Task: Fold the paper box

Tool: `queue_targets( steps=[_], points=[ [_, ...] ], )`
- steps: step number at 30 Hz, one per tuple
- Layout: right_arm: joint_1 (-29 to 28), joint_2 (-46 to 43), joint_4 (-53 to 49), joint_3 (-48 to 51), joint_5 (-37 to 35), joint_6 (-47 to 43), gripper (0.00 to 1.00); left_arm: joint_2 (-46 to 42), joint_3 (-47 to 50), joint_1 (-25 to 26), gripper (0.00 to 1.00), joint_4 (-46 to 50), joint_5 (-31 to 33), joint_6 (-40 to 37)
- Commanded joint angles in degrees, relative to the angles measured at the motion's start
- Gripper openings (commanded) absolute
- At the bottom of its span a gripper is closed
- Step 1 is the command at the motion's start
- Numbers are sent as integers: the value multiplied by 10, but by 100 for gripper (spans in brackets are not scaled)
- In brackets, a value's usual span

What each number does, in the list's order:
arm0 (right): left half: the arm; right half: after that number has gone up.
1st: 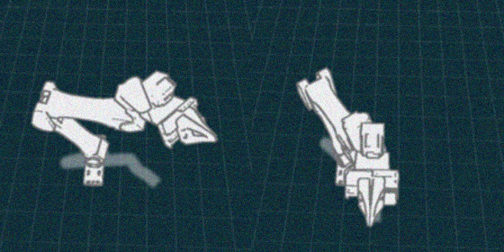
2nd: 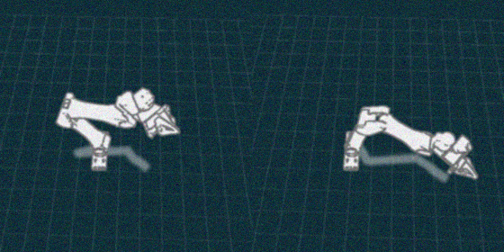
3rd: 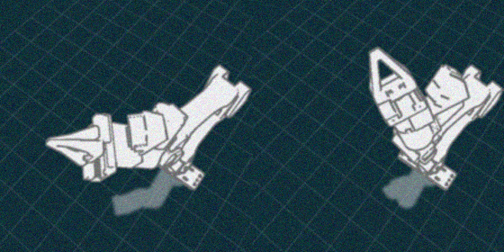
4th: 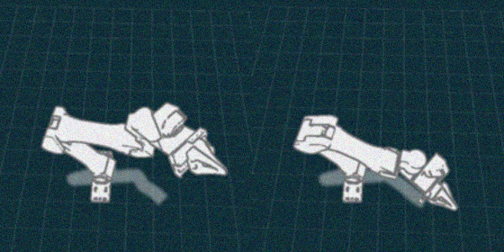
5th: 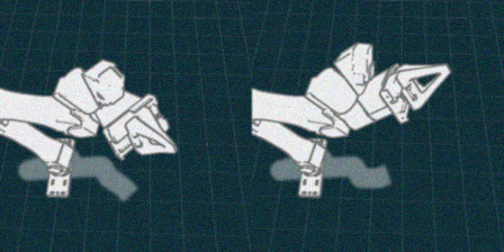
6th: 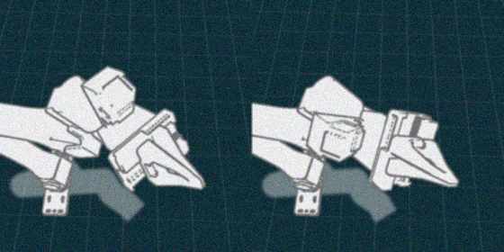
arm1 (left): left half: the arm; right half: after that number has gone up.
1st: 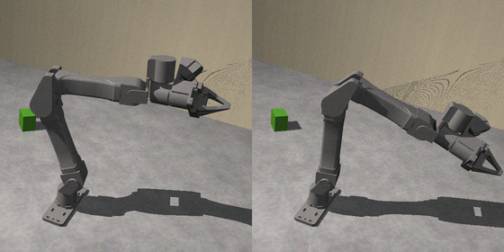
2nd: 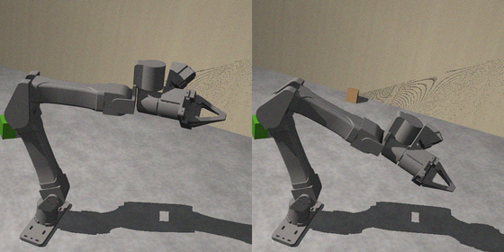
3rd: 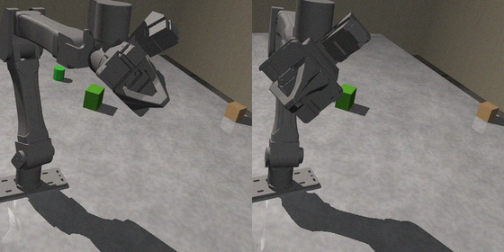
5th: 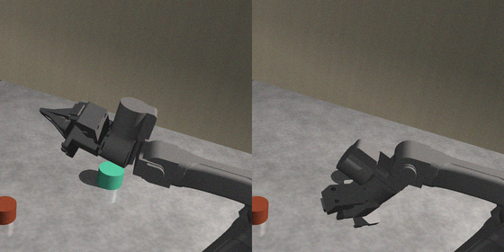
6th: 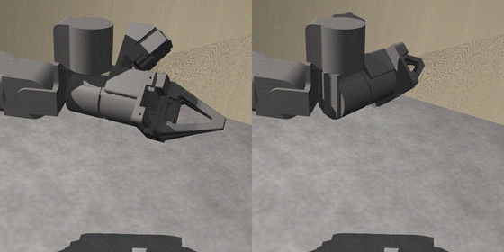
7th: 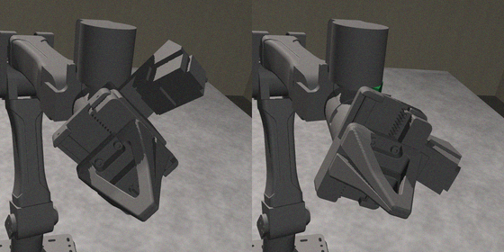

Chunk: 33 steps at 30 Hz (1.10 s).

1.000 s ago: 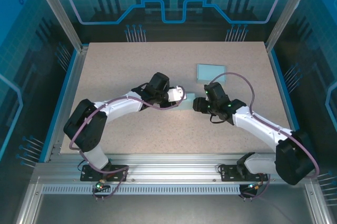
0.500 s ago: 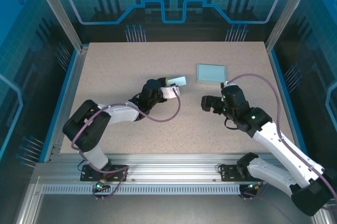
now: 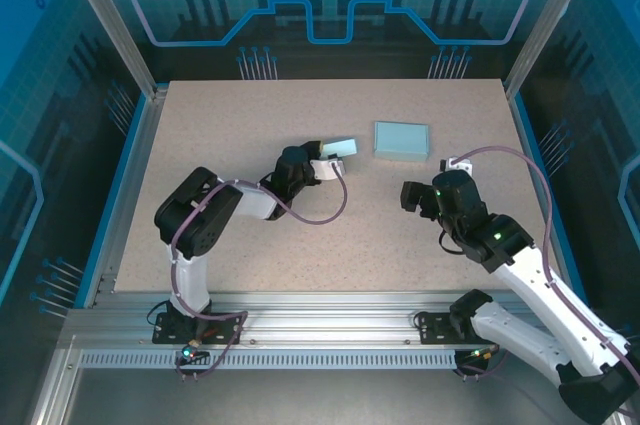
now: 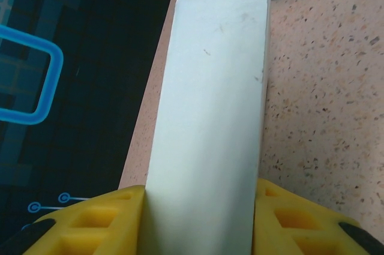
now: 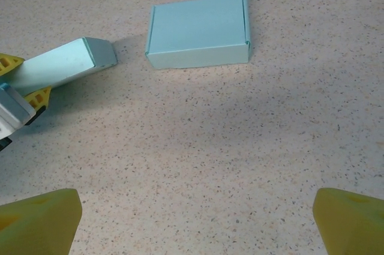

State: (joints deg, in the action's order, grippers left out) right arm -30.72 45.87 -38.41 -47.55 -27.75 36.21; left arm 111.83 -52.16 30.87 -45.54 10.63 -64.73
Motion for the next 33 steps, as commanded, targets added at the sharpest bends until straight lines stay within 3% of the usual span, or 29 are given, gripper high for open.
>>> queue_targets(
  steps=[1, 9, 15, 21, 29, 33],
  points=[
    [0, 5, -9, 6, -23, 11, 100, 10, -5, 0, 44, -4, -41, -1],
    [-1, 6, 17, 14, -40, 5, 100, -15, 48, 8, 84, 10, -27, 18],
    [-2, 7, 35, 14, -49, -6, 100, -71, 89, 36, 99, -9, 25, 36],
    [-3, 8, 69, 20, -69, -49, 100, -207, 125, 47, 99, -14, 95, 201],
    [-2, 22, 176, 69, -130, -214, 100, -379, 110, 17, 99, 228, 188, 489],
    [10, 42, 249, 110, -167, -266, 100, -447, 149, -16, 99, 272, 196, 589]
  ],
)
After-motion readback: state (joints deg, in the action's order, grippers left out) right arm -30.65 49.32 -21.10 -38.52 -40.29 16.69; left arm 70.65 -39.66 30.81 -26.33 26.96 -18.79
